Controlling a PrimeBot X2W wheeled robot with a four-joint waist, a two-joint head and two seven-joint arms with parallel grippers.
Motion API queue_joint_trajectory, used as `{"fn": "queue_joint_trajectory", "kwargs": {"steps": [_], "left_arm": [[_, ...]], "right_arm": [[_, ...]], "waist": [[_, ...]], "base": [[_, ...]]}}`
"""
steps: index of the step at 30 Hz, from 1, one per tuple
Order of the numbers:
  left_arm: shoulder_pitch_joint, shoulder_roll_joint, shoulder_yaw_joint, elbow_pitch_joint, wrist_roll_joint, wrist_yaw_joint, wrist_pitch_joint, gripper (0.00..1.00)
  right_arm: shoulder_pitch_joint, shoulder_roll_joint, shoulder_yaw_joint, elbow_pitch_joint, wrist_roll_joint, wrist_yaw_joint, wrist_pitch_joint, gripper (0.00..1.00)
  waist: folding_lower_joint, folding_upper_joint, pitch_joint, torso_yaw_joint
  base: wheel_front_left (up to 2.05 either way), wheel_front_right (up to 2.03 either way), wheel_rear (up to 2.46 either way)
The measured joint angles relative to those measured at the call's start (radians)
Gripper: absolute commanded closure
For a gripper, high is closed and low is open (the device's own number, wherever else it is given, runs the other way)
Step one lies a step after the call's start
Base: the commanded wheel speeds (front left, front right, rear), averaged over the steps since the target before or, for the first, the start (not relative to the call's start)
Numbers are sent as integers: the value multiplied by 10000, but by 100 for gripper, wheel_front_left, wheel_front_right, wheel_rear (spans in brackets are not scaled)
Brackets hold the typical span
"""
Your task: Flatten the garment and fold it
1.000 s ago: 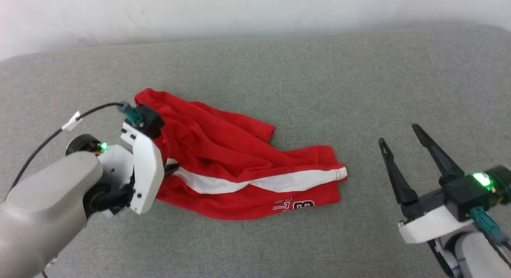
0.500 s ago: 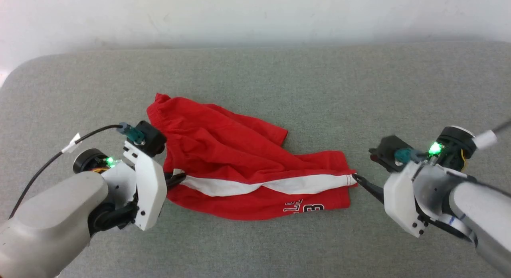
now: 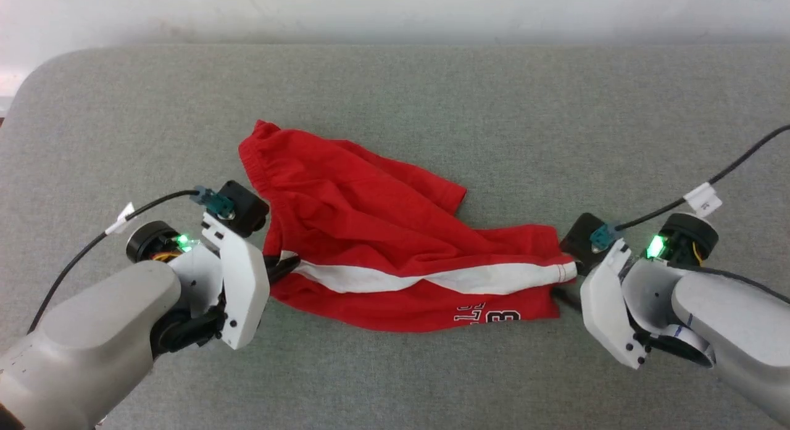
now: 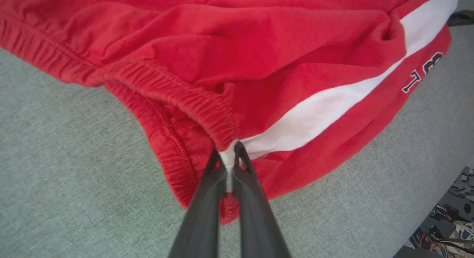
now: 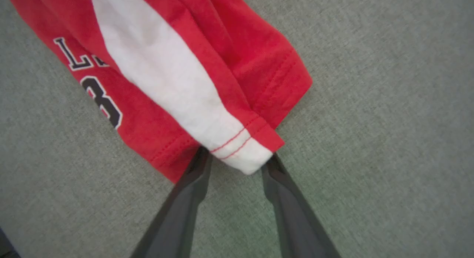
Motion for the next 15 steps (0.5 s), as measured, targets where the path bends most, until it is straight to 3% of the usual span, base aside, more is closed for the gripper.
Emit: {"fn": "queue_joint_trajectory", "kwargs": {"steps": [8,15], "left_arm": [[53,38,13,167,-307,0,-740,100],[115,339,698,-290,-928,0,-2441,100]], "right_arm": [[-63,-119,86,314,-100,0,-2886,100],[360,-558,-936,-155,-378,0,-4681,100]], "waist": [[0,0,-155,-91],[-1,0,-630,-242]], "base": [[0,0,0],[0,0,0]]}}
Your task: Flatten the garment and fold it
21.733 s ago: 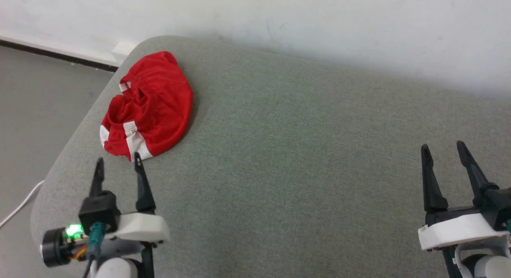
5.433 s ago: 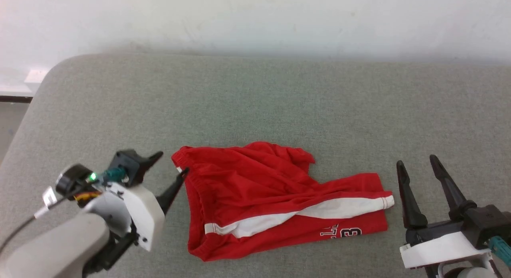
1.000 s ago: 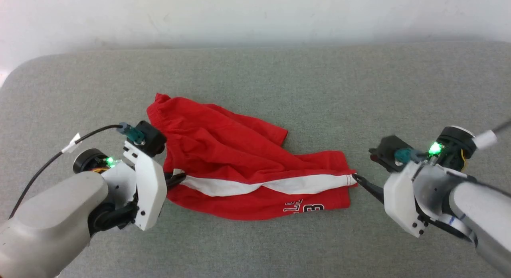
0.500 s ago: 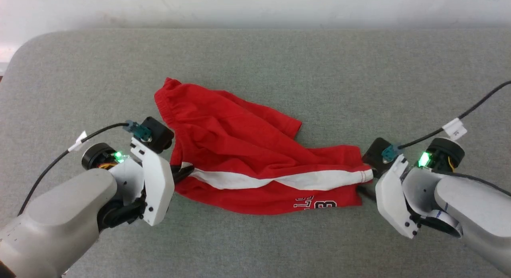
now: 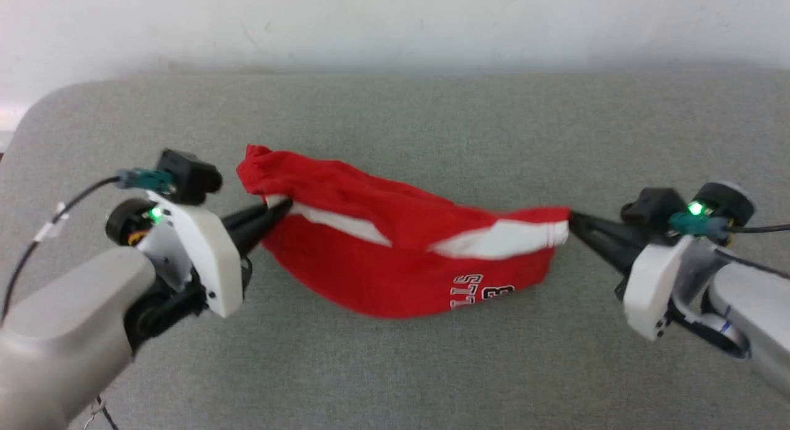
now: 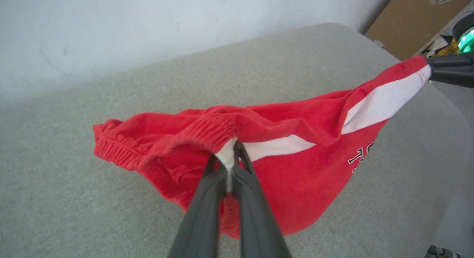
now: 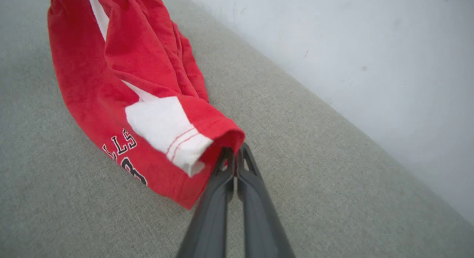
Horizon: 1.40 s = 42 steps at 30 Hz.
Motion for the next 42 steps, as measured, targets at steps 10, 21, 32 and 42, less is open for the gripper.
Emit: {"fn": "queue_joint_trajectory", "kwargs": {"steps": [10,21,32,42], "left_arm": [[-1005,332,1294,-669,334,27,-1854,100],[-3981,-1028,2410,334,1630,259,-2452,100],[-7631,-2297,4167,1578,2847,441,-2677,100],[-7350,-2393,5181,1879,3482,104,-2677,100]], "right_arm": [[-228,-205,-2688,-368,-245,0,-913,100],[-3348,518,-4725,445,-903,0,-495,100],[-7913,1060,-6286,2025,-2525,-2,-635,100],[-8425,1511,-5693,2844,-2903,0,-1020,100]], "waist": [[-1,0,-428,-199],[1,0,694,-324],[4,0,2825,-529],[3,0,4352,-796]], "base": [[0,0,0],[0,0,0],[0,0,0],[0,0,0]]}}
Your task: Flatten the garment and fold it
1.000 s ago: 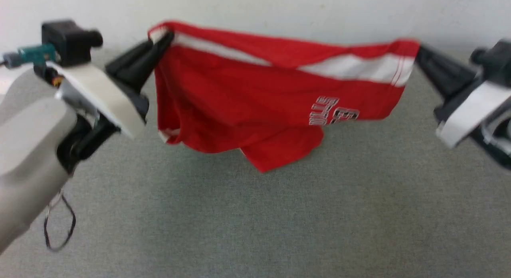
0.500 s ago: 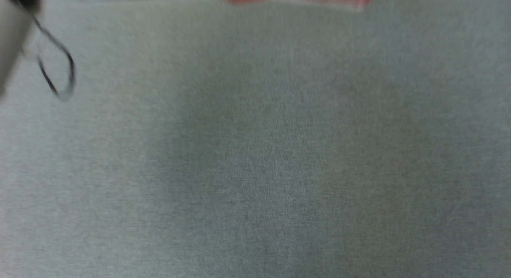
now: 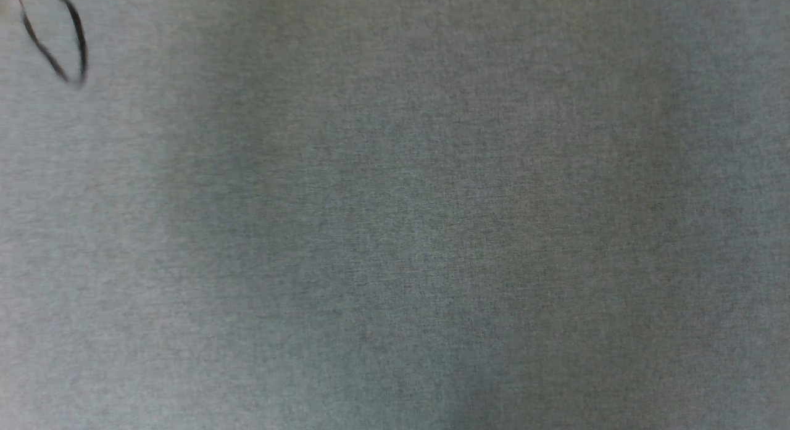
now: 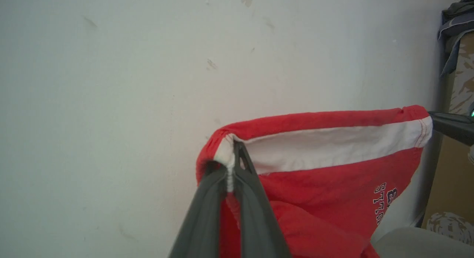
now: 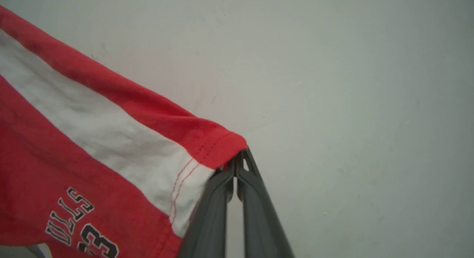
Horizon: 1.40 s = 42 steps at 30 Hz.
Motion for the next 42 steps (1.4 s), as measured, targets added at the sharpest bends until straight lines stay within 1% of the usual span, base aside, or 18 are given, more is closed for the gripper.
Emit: {"fn": "queue_joint_trajectory", "kwargs": {"steps": [4,10,12,14,18,23,27,30,34,38,42], "left_arm": [[1600,-25,265,-125,217,-27,0,100],[4763,-159,988,-786,821,-88,0,100],[5985,-255,1260,-1018,955,-90,0,100],[7193,-255,1306,-1264,1114,-92,2,100],[9460,-232,1352,-1714,1457,-96,0,100],[11701,-242,1802,-2211,1659,-100,0,100],[13261,-221,1810,-2443,1964,-96,2,100],[14196,-221,1847,-2675,2023,-69,0,100],[15338,-61,1843,-2878,2148,188,0,100],[16103,100,1808,-3271,2215,362,0,100],[16136,130,1854,-3804,2424,539,0,100]], "right_arm": [[1191,42,694,123,-10,0,-314,100],[3437,-211,1496,-33,140,4,-564,100],[4358,-424,1852,-280,205,6,-602,100],[5311,-598,2008,-583,351,12,-616,100],[7137,-888,2069,-1547,468,12,-619,100],[9505,-1104,1848,-2545,487,10,-619,100],[11393,-1308,1641,-3122,453,10,-623,100],[12664,-1290,1392,-3438,449,10,-625,100],[14269,-1206,1114,-3900,424,10,-614,100],[15349,-911,479,-4445,322,10,-533,100],[15572,-754,-437,-5045,-104,10,-430,100]], "waist": [[1,0,119,-127],[-3,0,-305,-148],[-4,0,-551,-125],[-5,0,-844,-86],[-6,0,-1472,-38],[-6,0,-2265,-30],[-8,0,-2875,-17],[-7,0,-3298,-16],[-7,2,-3796,-10],[-6,2,-4151,43],[-4,2,-4262,227]], "base": [[0,0,0],[0,0,0],[0,0,0],[0,0,0],[0,0,0],[0,0,0],[0,0,0],[0,0,0],[0,0,0],[0,0,0],[0,0,0]]}}
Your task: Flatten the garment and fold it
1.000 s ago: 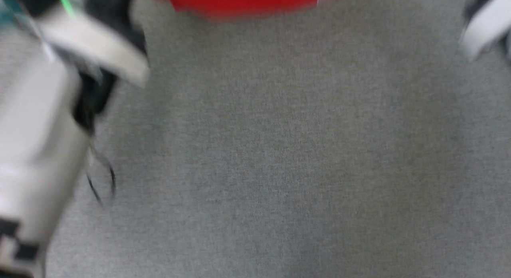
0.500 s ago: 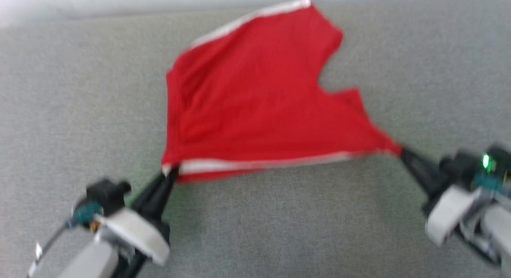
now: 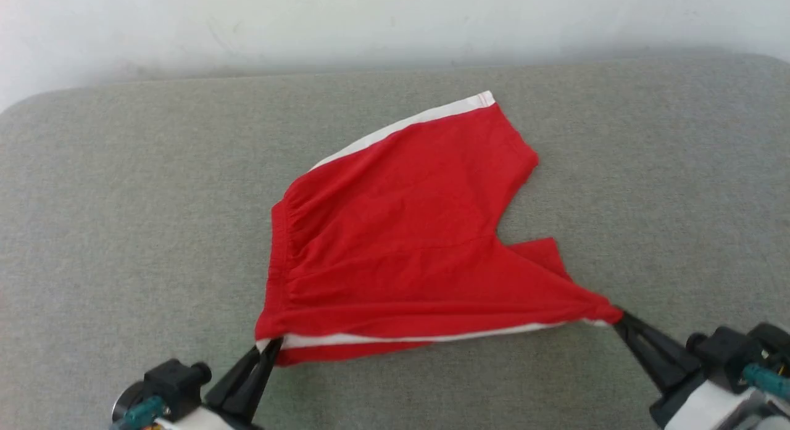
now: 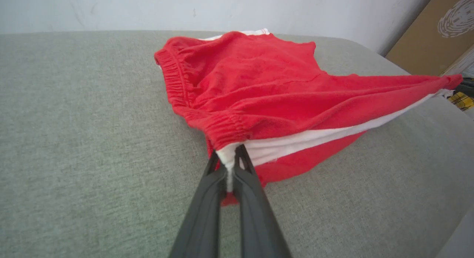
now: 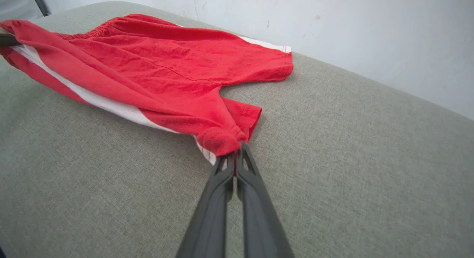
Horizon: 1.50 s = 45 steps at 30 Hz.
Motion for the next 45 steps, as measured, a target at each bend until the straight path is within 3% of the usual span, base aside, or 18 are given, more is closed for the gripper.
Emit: {"fn": "queue_joint_trajectory", "kwargs": {"steps": [6,12,19,29,37,43,44,45], "left_arm": [[-1056,-265,203,-454,297,-25,0,100],[-2553,-654,711,-221,650,-278,0,100],[-3986,-1243,1308,604,1099,-435,0,100],[-5222,-2067,1563,1638,1965,-451,0,100],[-5928,-2604,1674,2031,2481,-506,-69,100],[-6060,-2830,1685,2034,2754,-552,-75,100],[-6029,-2855,1701,2040,2792,-552,-73,93],[-5970,-2869,1728,2033,2844,-552,-73,16]], "right_arm": [[-1081,40,-755,-708,-646,0,428,100],[-3340,-284,-625,-489,-863,0,1005,100],[-6464,-589,564,918,-777,2,1496,100],[-10523,211,2838,4115,-410,2,2102,100],[-12060,863,4543,6393,259,0,2617,100],[-12656,773,5593,6913,1243,-33,2451,100],[-12666,755,5716,6955,1411,-46,2351,76],[-12667,723,5835,6980,1582,-46,2272,53]], "waist": [[2,0,232,275],[3,0,831,465],[4,0,1814,703],[4,0,3407,1049],[2,0,4447,1482],[2,0,4608,1831],[1,0,4566,1846],[1,0,4509,1857]], "base": [[0,0,0],[0,0,0],[0,0,0],[0,0,0],[0,0,0],[0,0,0],[0,0,0],[0,0,0]]}}
